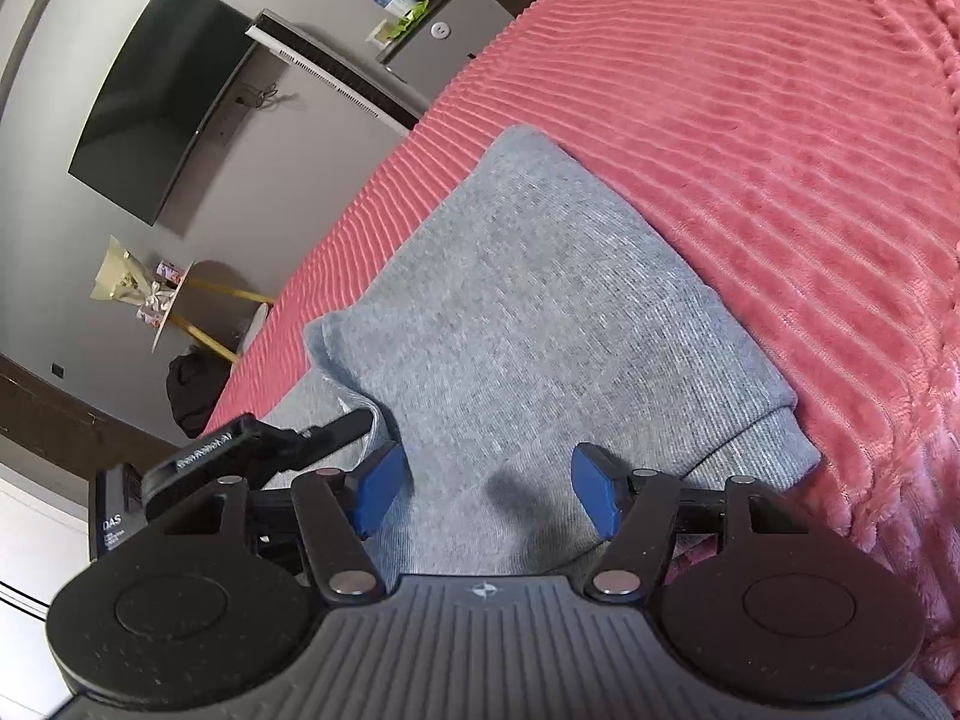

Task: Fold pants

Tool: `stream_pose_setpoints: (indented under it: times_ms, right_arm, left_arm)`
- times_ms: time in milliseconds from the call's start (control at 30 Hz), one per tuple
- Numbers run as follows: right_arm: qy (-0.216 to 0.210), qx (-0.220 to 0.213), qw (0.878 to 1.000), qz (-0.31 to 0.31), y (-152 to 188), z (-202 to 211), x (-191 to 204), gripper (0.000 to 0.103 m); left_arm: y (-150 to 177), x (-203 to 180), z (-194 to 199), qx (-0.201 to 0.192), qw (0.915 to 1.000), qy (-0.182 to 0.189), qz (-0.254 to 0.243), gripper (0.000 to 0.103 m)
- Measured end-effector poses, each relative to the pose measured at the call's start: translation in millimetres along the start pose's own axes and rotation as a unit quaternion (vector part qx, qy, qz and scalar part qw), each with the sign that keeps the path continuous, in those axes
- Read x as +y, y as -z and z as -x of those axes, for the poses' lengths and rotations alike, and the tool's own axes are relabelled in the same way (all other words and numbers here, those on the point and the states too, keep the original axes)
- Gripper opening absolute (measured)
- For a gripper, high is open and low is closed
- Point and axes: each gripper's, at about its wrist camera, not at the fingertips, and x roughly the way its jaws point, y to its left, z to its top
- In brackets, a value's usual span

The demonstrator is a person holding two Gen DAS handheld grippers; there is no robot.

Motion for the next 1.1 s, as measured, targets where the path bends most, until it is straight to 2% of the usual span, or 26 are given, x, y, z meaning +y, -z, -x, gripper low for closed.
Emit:
stream_pose_setpoints:
  times_ms: [33,67,100,200,300,367,433,500,533,600,633,667,700,767,833,933,1000,1067,1100]
  right_arm:
    - [-0.001,-0.002,1.000,-0.002,0.3,0.9,-0.4,0.065]
    - [-0.001,-0.003,1.000,-0.004,0.4,1.4,-0.7,0.066]
    - [-0.002,-0.003,1.000,-0.006,0.4,1.1,-1.3,0.066]
    - [-0.001,0.000,1.000,-0.012,-0.3,-0.9,-2.4,0.066]
    - [0.000,0.000,1.000,-0.011,-0.5,-1.1,-2.1,0.066]
    - [0.000,0.001,1.000,-0.012,-0.4,-1.3,-2.5,0.066]
    - [-0.001,0.001,1.000,-0.014,-0.6,-1.2,-3.3,0.066]
    - [0.000,0.000,1.000,-0.012,-0.8,-1.3,-3.0,0.066]
    - [0.000,-0.001,1.000,-0.010,-0.7,-1.0,-2.3,0.066]
    - [0.005,0.000,1.000,0.002,-0.5,-1.4,0.8,0.065]
    - [0.012,0.005,1.000,0.006,-0.7,-3.0,2.3,0.059]
    - [0.025,0.012,1.000,0.011,-0.8,-5.2,5.2,0.047]
    - [0.036,0.019,0.999,0.018,-0.4,-7.2,7.9,0.042]
    - [0.041,0.023,0.998,0.035,2.0,-7.7,13.9,0.023]
    - [0.034,0.020,0.998,0.059,4.5,-4.4,20.7,0.023]
    - [0.032,0.011,0.996,0.079,6.2,0.2,26.1,0.023]
    - [0.044,0.011,0.995,0.083,5.5,-1.4,28.4,0.023]
    - [0.058,0.015,0.994,0.092,4.2,-5.7,32.2,0.023]
    - [0.067,0.014,0.993,0.099,3.6,-7.6,35.7,0.023]
  left_arm:
    - [-0.8,4.0,1.6,-0.001,0.9999,0.009,0.005,0.060]
    - [-1.4,8.5,4.7,-0.005,0.9998,0.011,0.014,0.071]
    - [-1.6,11.7,7.1,-0.008,0.9996,0.014,0.023,0.077]
    - [-1.2,14.5,7.2,-0.005,0.9990,0.033,0.029,0.083]
    - [1.1,4.7,-2.1,0.004,1.0000,-0.003,-0.004,0.083]
    - [3.1,-7.4,-14.5,0.005,0.9987,-0.029,-0.041,0.078]
    - [5.8,-15.5,-20.5,0.002,0.9963,-0.048,-0.071,0.062]
    - [3.8,-16.6,-23.8,0.002,0.9938,-0.075,-0.082,0.016]
    - [1.9,-15.0,-23.9,0.002,0.9936,-0.082,-0.077,0.016]
    - [-2.3,-11.8,-15.6,-0.003,0.9956,-0.070,-0.062,0.015]
    - [-4.4,-13.6,-10.2,-0.006,0.9956,-0.070,-0.062,0.015]
    - [-6.4,-16.1,-3.4,-0.010,0.9958,-0.064,-0.065,0.015]
    - [-9.3,-20.5,3.2,-0.017,0.9958,-0.058,-0.069,0.015]
    - [-14.8,-29.4,24.0,-0.044,0.9934,-0.058,-0.088,0.015]
    - [-22.4,-34.3,43.6,-0.058,0.9904,-0.073,-0.102,0.015]
    - [-26.9,-27.5,59.4,-0.056,0.9813,-0.126,-0.134,0.018]
    - [-23.8,-15.6,59.7,-0.049,0.9759,-0.161,-0.138,0.025]
    - [-17.9,-3.5,57.7,-0.054,0.9747,-0.174,-0.129,0.031]
    - [-14.1,1.5,59.7,-0.063,0.9760,-0.167,-0.124,0.034]
